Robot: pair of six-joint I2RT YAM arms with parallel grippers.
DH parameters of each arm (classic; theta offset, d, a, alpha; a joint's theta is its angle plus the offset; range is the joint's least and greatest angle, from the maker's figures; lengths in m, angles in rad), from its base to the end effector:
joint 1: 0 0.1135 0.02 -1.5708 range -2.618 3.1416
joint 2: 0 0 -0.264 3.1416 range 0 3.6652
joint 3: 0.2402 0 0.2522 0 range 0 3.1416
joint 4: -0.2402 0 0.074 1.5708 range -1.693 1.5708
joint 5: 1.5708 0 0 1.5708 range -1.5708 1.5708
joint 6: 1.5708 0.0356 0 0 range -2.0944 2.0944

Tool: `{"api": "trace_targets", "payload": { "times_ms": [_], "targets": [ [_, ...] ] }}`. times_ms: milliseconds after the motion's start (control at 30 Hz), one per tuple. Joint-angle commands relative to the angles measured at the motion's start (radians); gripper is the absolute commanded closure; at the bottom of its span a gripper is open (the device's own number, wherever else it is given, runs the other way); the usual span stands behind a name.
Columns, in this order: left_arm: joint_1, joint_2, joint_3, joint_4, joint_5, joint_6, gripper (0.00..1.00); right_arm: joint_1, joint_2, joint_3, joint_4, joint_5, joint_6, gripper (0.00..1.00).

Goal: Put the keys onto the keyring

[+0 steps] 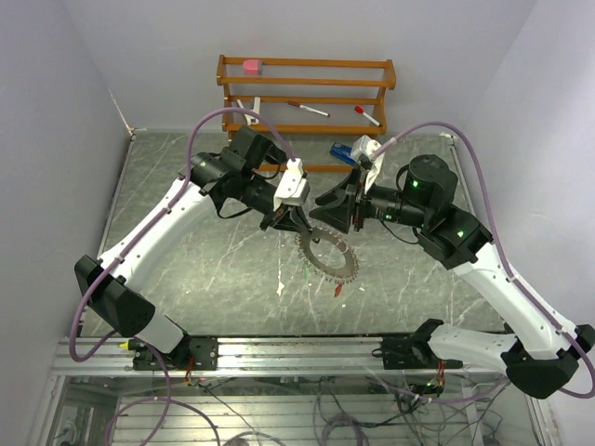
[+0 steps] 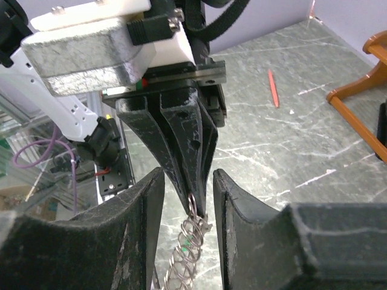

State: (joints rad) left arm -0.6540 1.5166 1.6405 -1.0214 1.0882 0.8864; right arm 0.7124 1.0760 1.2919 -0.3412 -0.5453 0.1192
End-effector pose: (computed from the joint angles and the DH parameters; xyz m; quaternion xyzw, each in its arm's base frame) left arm 0.2172 -0.2062 0.3962 0.6850 0.4606 -0.4525 0.3374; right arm 0.1580 0.1608 0.4439 -0.3814 0.6387 0.4421 0.5012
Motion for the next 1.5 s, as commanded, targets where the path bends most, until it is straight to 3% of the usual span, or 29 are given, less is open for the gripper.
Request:
{"api": "trace_targets", "payload": {
  "times_ms": [0, 233, 333, 767, 1167, 1467],
  "targets": [
    [-0.007, -0.034, 0.028, -0.012, 0.02, 0.049, 0.93, -0.015, -0.043, 0.005, -0.056, 0.029, -0.043, 0.61],
    [-0.006, -0.02, 0.05, 0.029, 0.004, -0.001, 0.93, -0.028, -0.094, -0.056, -0.062, 0.051, -0.036, 0.41],
    [-0.007, -0.013, 0.066, 0.041, 0.0, -0.021, 0.93, -0.031, -0.087, -0.081, -0.039, 0.025, -0.019, 0.38],
    [-0.007, -0.009, 0.075, 0.069, 0.018, -0.057, 0.93, -0.031, -0.059, -0.156, 0.087, -0.034, -0.038, 0.36],
    [-0.007, -0.007, 0.101, 0.066, 0.01, -0.069, 0.93, -0.031, -0.095, -0.259, 0.194, -0.053, -0.03, 0.4],
    [-0.007, -0.015, 0.094, 0.074, 0.006, -0.081, 0.93, -0.03, -0.07, -0.257, 0.198, -0.072, -0.027, 0.6]
  ]
}}
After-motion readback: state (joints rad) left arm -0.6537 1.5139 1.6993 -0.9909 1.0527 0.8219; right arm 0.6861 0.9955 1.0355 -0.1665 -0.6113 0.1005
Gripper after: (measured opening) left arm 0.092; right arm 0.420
